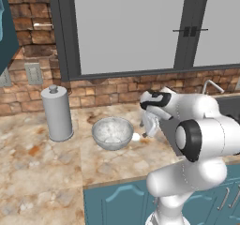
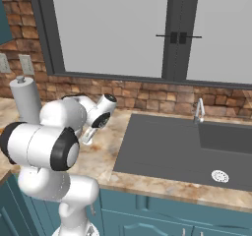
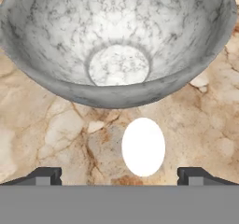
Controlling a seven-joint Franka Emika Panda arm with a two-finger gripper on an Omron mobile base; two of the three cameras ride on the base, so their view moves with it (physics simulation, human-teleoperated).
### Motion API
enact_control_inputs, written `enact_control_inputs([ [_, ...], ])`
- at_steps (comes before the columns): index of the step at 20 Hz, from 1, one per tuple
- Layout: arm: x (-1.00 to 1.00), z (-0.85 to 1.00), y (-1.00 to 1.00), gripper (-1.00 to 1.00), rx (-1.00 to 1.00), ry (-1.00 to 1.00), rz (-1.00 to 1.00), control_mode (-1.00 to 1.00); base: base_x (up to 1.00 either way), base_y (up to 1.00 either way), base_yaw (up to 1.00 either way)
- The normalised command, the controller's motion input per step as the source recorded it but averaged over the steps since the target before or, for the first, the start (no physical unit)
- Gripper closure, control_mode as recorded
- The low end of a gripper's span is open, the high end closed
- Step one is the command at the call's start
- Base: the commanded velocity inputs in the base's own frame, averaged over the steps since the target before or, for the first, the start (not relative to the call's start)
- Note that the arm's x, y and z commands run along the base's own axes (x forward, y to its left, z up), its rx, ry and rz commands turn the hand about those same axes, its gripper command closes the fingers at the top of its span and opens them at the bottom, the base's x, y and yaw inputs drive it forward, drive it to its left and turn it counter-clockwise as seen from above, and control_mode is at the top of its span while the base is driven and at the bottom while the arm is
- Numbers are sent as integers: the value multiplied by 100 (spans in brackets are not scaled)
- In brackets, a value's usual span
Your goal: Gather the eggs and milk located in the vicinity of the sink area and place them right next to the bowl.
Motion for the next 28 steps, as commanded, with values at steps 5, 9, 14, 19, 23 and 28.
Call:
enact_control_inputs([
  [5,-32,49,-14,-100,-22,8,-13,-100,0,0,0],
  [9,-4,40,-17,-100,-26,17,-35,-100,0,0,0],
  [14,0,51,-9,-100,-10,18,-55,-100,0,0,0],
  [19,0,35,-15,-100,0,23,-74,-100,0,0,0],
  [23,-4,1,-9,-100,-3,7,-81,-100,0,0,0],
  [28,-8,0,-2,-100,-26,-12,-78,-100,0,0,0],
])
